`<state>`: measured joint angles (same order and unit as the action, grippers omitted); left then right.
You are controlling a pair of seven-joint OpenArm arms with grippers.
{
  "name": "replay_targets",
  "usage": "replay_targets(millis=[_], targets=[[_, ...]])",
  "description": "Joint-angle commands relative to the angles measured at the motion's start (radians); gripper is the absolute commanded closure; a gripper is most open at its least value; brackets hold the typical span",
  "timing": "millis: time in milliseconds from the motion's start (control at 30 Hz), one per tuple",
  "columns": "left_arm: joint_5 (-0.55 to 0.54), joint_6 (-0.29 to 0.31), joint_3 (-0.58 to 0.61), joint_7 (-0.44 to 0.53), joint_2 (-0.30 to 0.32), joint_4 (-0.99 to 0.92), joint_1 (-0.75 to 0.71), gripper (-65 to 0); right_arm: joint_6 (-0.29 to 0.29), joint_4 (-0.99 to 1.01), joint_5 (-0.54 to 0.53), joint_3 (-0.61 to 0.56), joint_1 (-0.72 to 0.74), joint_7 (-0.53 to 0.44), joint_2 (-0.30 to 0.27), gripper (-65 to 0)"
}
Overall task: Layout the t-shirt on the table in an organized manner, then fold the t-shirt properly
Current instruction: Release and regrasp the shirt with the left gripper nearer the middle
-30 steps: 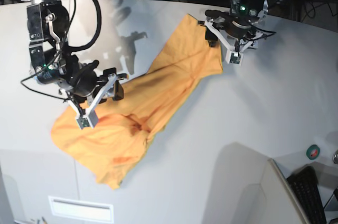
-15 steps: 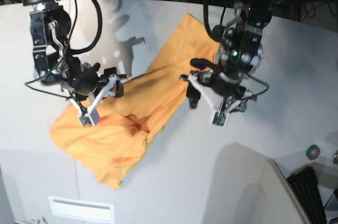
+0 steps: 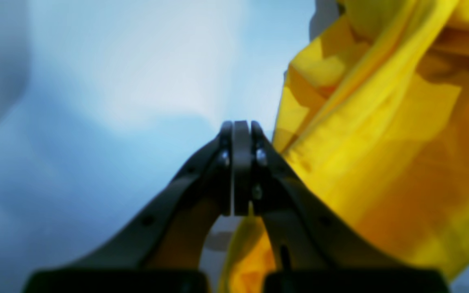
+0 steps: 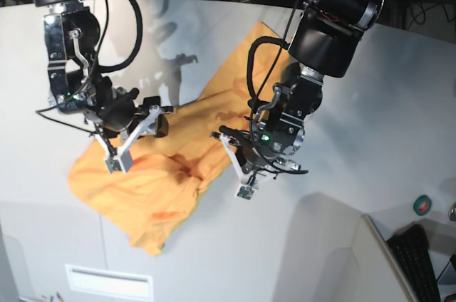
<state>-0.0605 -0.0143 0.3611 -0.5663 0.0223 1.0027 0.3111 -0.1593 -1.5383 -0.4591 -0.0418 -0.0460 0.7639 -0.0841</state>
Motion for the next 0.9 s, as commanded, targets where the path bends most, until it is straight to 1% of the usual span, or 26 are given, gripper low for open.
replay_targets(millis=[0, 67, 167, 267, 367, 433, 567, 633, 700, 767, 800, 867], targets=[[-0.002, -0.003, -0.003, 0.018, -0.002, 0.017, 0.012, 0.0, 0.011, -0.015, -0.004, 0.021, 0.008, -0.017, -0.015, -27.8], [-0.002, -0.003, -0.05, 0.019, 0.014, 0.017, -0.02, 0.0, 0.013, -0.015, -0.004, 0.059, 0.002, -0.044, -0.018, -27.8], [-0.002, -0.003, -0.179, 0.021, 0.021, 0.038, -0.086, 0.0, 0.013, 0.011, -0.004, 0.112, -0.004, -0.082, -0.018, -28.1], [0.001, -0.003, -0.331, 0.021, 0.023, 0.144, -0.195, 0.0, 0.013, 0.049, -0.004, 0.125, 0.004, -0.091, -0.021, -28.4], [-0.003, -0.003, -0.399, 0.021, 0.04, 0.255, -0.297, 0.0, 0.013, 0.052, -0.004, 0.122, 0.013, -0.09, -0.019, -28.4], [-0.009, -0.002, -0.4, 0.021, 0.055, 0.321, -0.35, 0.0, 0.013, 0.051, -0.004, 0.121, 0.025, -0.093, -0.012, -28.4], [-0.009, 0.001, -0.409, 0.021, 0.058, 0.496, -0.436, 0.0, 0.017, 0.084, -0.004, 0.15, 0.087, -0.094, -0.012, -28.5], [-0.011, 0.001, -0.4, 0.021, 0.058, 0.586, -0.475, 0.0, 0.019, 0.146, -0.004, 0.236, 0.128, -0.094, -0.012, -28.8], [-0.011, 0.003, -0.393, 0.021, 0.052, 0.655, -0.499, 0.0, 0.019, 0.227, -0.004, 0.314, 0.176, -0.094, -0.012, -31.8], [-0.011, 0.003, -0.336, 0.021, 0.055, 0.681, -0.498, 0.0, 0.019, 0.312, -0.004, 0.365, 0.217, -0.094, -0.019, -35.4], [-0.008, 0.003, -0.305, 0.021, 0.057, 0.68, -0.49, 0.0, 0.019, 0.336, -0.004, 0.372, 0.232, -0.094, -0.021, -35.9], [0.001, 0.003, -0.228, 0.021, 0.057, 0.64, -0.447, 0.0, 0.017, 0.358, -0.004, 0.366, 0.246, -0.094, -0.049, -35.6]])
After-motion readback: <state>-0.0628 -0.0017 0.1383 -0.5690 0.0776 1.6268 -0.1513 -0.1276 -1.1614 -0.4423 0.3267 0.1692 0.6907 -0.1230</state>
